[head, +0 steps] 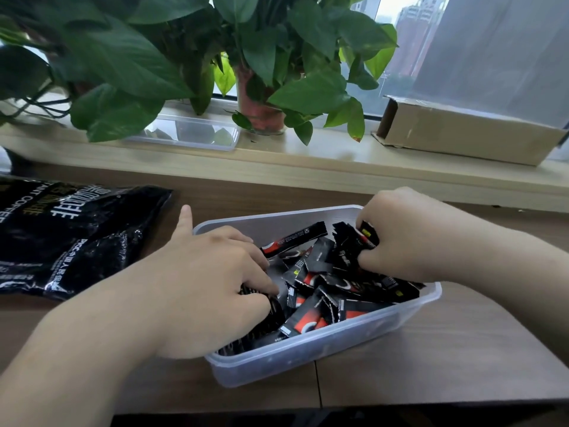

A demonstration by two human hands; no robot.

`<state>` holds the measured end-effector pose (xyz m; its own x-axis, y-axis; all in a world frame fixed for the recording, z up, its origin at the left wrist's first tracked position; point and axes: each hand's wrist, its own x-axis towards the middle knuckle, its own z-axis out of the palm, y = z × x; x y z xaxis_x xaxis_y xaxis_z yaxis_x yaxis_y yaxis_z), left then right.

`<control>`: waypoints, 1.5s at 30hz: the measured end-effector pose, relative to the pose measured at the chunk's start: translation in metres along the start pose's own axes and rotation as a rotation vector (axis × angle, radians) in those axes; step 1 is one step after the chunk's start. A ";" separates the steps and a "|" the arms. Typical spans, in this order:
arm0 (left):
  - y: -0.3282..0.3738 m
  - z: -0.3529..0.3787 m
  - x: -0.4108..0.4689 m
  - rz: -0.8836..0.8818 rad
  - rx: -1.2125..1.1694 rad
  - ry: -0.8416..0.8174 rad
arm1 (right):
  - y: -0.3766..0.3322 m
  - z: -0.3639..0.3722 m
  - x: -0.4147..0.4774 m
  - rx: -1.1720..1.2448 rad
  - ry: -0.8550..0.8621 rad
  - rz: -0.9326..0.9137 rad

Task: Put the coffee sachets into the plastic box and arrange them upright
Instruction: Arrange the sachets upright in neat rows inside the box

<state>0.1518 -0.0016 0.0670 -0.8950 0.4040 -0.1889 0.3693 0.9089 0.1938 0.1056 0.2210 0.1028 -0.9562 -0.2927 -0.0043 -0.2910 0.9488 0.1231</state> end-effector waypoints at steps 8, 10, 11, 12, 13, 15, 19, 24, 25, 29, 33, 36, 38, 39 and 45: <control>-0.004 0.003 0.000 0.013 -0.067 0.055 | 0.017 -0.020 -0.013 0.307 0.065 0.025; -0.006 0.003 -0.001 0.041 -0.114 0.111 | 0.020 -0.026 -0.017 0.416 0.087 0.024; -0.006 0.003 -0.002 0.053 -0.138 0.157 | 0.021 -0.028 -0.019 0.476 0.112 0.026; -0.005 0.002 -0.002 0.058 -0.170 0.213 | 0.021 -0.030 -0.022 0.536 0.145 0.036; -0.005 0.002 -0.002 0.064 -0.213 0.288 | 0.021 -0.031 -0.023 0.590 0.183 0.044; -0.005 0.002 0.000 0.056 -0.336 0.498 | 0.018 -0.030 -0.027 0.688 0.246 0.029; 0.004 -0.003 -0.003 -0.073 -0.561 0.836 | -0.004 -0.023 -0.035 0.905 0.315 0.015; 0.014 -0.007 0.001 -0.203 -1.002 0.718 | -0.031 -0.007 -0.033 1.084 0.329 0.009; 0.014 -0.007 0.002 -0.205 -0.988 0.657 | -0.033 -0.005 -0.032 1.110 0.336 0.027; 0.017 -0.004 0.000 -0.169 -0.849 0.537 | -0.036 0.005 -0.030 1.201 0.306 0.049; 0.026 -0.003 0.002 -0.155 -0.868 0.506 | -0.044 0.011 -0.027 1.215 0.286 0.030; 0.026 0.001 0.005 -0.155 -0.891 0.534 | -0.051 0.014 -0.025 1.208 0.308 0.010; 0.025 0.003 0.005 -0.150 -0.896 0.537 | -0.055 0.016 -0.025 1.157 0.317 -0.005; 0.025 0.004 0.004 -0.145 -0.887 0.536 | -0.056 0.018 -0.024 1.126 0.323 -0.016; 0.025 0.006 0.002 -0.100 -0.814 0.535 | -0.059 0.025 -0.024 1.068 0.316 -0.044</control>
<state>0.1608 0.0223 0.0660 -0.9823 0.0455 0.1819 0.1797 0.5057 0.8438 0.1446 0.1749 0.0705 -0.9376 -0.2014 0.2834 -0.3473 0.5071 -0.7888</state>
